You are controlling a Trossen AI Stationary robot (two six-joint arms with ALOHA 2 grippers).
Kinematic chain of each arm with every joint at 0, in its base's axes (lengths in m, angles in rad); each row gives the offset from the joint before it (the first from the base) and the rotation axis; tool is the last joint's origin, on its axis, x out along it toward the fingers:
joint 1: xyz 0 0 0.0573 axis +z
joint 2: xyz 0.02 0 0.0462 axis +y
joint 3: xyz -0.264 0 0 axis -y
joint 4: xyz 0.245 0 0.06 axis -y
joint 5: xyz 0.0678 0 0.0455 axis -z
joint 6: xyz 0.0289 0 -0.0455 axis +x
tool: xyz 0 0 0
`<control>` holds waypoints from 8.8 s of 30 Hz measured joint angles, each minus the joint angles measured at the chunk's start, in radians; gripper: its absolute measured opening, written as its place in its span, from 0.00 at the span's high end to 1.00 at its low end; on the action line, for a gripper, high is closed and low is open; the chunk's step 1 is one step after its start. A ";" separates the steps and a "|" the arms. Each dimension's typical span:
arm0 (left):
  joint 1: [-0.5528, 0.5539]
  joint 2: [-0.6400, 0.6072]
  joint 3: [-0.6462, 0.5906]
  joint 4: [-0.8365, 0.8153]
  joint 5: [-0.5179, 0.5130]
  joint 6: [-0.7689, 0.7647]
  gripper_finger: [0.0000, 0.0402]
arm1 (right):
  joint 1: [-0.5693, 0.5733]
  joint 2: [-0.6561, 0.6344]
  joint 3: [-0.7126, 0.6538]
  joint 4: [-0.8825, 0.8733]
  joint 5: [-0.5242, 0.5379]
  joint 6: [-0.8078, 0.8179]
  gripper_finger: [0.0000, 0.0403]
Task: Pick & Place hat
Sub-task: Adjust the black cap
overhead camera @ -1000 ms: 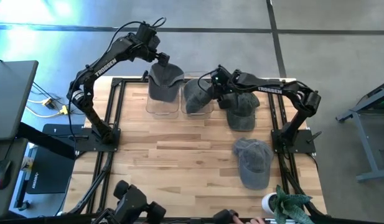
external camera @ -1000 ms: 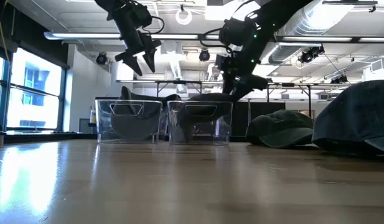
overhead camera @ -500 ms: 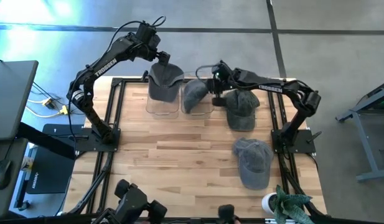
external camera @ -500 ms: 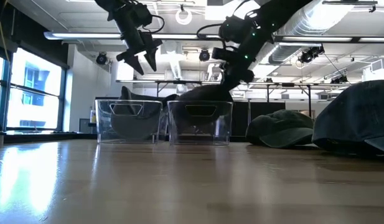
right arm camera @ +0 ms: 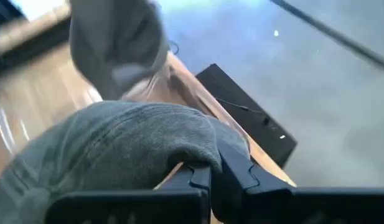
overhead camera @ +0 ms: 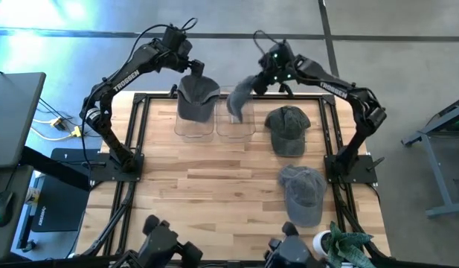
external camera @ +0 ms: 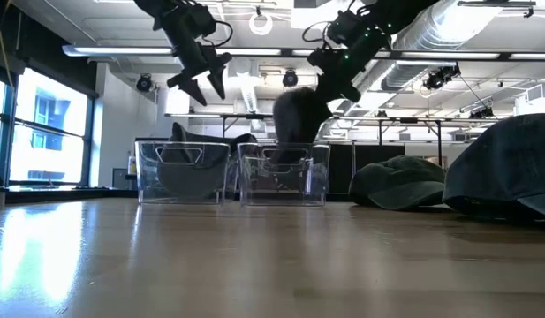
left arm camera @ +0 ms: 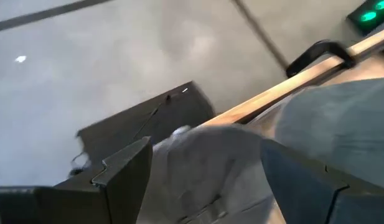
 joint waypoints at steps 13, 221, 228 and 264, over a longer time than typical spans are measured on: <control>-0.229 0.000 0.000 0.233 0.166 0.300 0.27 | -0.047 0.090 0.055 -0.002 -0.141 0.332 0.99; -0.150 -0.125 -0.178 0.280 0.244 0.206 0.27 | -0.138 0.007 -0.240 0.289 -0.127 0.255 0.96; -0.151 -0.125 -0.178 0.270 0.303 0.169 0.27 | -0.171 0.020 -0.240 0.322 -0.151 0.066 0.97; -0.183 0.023 -0.177 0.461 0.277 -0.087 0.27 | -0.201 0.115 -0.239 0.539 -0.079 0.203 0.52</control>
